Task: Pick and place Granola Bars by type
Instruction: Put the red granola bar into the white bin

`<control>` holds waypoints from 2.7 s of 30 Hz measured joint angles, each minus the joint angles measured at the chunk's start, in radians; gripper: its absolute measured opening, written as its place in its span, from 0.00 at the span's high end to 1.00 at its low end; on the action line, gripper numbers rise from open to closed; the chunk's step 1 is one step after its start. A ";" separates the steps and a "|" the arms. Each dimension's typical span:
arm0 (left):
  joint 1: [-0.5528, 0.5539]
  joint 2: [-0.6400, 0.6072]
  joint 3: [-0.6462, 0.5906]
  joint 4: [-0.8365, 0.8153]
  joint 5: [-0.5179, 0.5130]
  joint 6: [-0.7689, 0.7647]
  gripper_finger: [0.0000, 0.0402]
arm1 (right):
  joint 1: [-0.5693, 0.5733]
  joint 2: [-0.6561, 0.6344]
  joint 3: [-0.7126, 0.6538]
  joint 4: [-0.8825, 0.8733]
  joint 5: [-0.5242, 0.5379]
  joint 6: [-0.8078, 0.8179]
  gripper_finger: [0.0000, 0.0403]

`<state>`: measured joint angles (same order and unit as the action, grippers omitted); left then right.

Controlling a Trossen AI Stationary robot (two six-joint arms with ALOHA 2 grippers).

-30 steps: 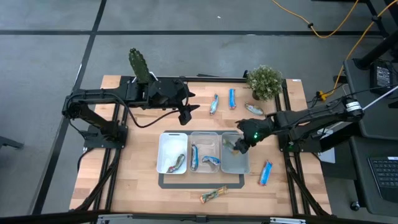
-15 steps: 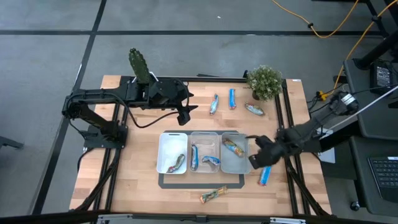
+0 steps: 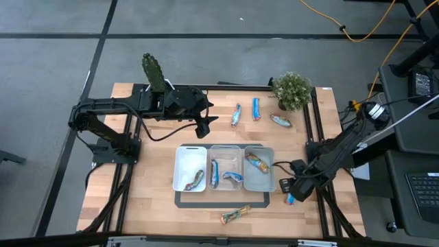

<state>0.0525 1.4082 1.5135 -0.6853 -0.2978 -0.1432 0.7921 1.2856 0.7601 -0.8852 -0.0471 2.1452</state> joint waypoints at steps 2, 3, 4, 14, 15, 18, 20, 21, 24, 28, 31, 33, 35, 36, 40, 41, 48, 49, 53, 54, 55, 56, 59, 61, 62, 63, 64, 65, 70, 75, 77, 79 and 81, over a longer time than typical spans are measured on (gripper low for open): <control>0.000 0.000 0.000 0.000 0.001 0.000 0.41 | 0.000 0.026 0.000 0.008 0.001 -0.003 0.66; 0.000 0.000 0.000 0.000 0.002 0.000 0.41 | 0.000 0.040 0.000 0.011 0.000 -0.003 0.66; 0.000 0.000 0.000 0.000 0.002 0.000 0.41 | 0.000 0.054 0.000 0.017 0.000 -0.003 0.66; 0.000 0.000 0.000 0.000 0.003 -0.001 0.41 | 0.037 0.148 0.000 0.090 -0.039 -0.007 0.62; 0.000 0.000 0.000 0.000 0.004 -0.001 0.41 | 0.037 0.149 0.000 0.100 -0.035 -0.007 0.60; 0.000 0.000 0.000 0.000 0.004 -0.002 0.41 | 0.036 0.157 0.000 0.108 -0.034 -0.003 0.49; 0.000 0.000 0.000 0.001 0.004 -0.003 0.41 | 0.036 0.162 0.000 0.108 -0.038 -0.002 0.41; 0.000 0.000 0.000 0.000 0.004 -0.003 0.41 | 0.036 0.164 0.000 0.108 -0.041 -0.002 0.38; 0.000 0.000 0.000 0.001 0.004 -0.008 0.41 | 0.036 0.176 0.000 0.106 -0.052 0.001 0.29; 0.000 0.000 0.000 0.001 0.004 -0.011 0.41 | 0.036 0.226 0.000 0.080 -0.061 0.000 0.25; 0.000 0.000 0.000 0.001 0.004 -0.018 0.41 | 0.036 0.269 -0.008 0.093 -0.075 -0.004 0.27; 0.000 0.000 0.000 0.001 0.004 -0.026 0.41 | 0.036 0.284 -0.011 0.113 -0.071 -0.007 0.31; 0.000 0.000 0.000 0.005 0.004 -0.026 0.41 | 0.036 0.291 -0.013 0.118 -0.069 -0.023 0.36; 0.000 0.000 0.000 0.009 0.004 -0.027 0.41 | 0.035 0.292 -0.013 0.121 -0.067 -0.031 0.40; 0.000 0.000 0.000 0.010 0.004 -0.037 0.41 | 0.034 0.279 -0.013 0.133 -0.060 -0.062 0.59; 0.000 0.000 0.000 0.011 0.004 -0.038 0.41 | 0.034 0.272 -0.014 0.139 -0.058 -0.068 0.66; 0.000 0.000 0.000 0.011 0.004 -0.053 0.41 | 0.041 0.189 0.013 0.079 -0.066 -0.134 0.93; 0.000 0.000 0.000 0.011 0.004 -0.053 0.41 | 0.045 0.173 0.023 0.047 -0.066 -0.135 0.93; 0.000 0.000 0.000 0.011 0.004 -0.054 0.41 | 0.068 0.106 0.102 -0.163 -0.043 -0.134 0.89; 0.000 0.000 0.000 0.010 0.003 -0.054 0.41 | 0.072 0.088 0.133 -0.226 -0.013 -0.134 0.89; 0.000 0.000 0.000 0.011 0.003 -0.054 0.41 | 0.075 0.071 0.165 -0.290 0.036 -0.134 0.90; 0.000 0.000 0.000 0.011 0.003 -0.054 0.41 | 0.078 0.052 0.198 -0.351 0.094 -0.135 0.92; 0.000 0.000 0.000 0.011 0.001 -0.054 0.41 | 0.085 -0.006 0.308 -0.484 0.318 -0.189 0.94; 0.000 0.000 0.000 0.018 0.001 -0.054 0.41 | 0.085 -0.042 0.377 -0.514 0.505 -0.297 0.94; 0.000 0.000 0.000 0.025 0.001 -0.054 0.41 | 0.085 -0.060 0.410 -0.514 0.604 -0.359 0.95; 0.000 0.000 0.000 0.032 0.001 -0.053 0.41 | 0.083 -0.078 0.441 -0.513 0.704 -0.416 0.94; 0.000 0.000 0.000 0.038 0.001 -0.053 0.41 | 0.079 -0.095 0.468 -0.514 0.796 -0.468 0.93; 0.000 0.000 0.000 0.043 0.001 -0.053 0.41 | 0.073 -0.112 0.493 -0.513 0.876 -0.518 0.92; 0.000 0.000 0.000 0.100 0.003 -0.053 0.41 | 0.029 -0.191 0.567 -0.483 1.049 -0.818 0.90; 0.000 0.000 0.000 0.202 0.058 -0.053 0.41 | -0.029 -0.264 0.559 -0.343 1.074 -1.157 0.95; 0.000 0.000 0.000 0.255 0.092 -0.053 0.41 | -0.057 -0.288 0.548 -0.280 1.074 -1.267 0.95; 0.000 0.000 0.000 0.307 0.120 -0.053 0.41 | -0.090 -0.309 0.539 -0.222 1.073 -1.366 0.93; 0.000 0.000 0.000 0.354 0.138 -0.036 0.41 | -0.129 -0.325 0.534 -0.165 1.055 -1.468 0.90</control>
<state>0.0525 1.4082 1.5139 -0.3312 -0.1595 -0.1794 0.6635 0.9609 1.2942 -1.0503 1.0081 0.6774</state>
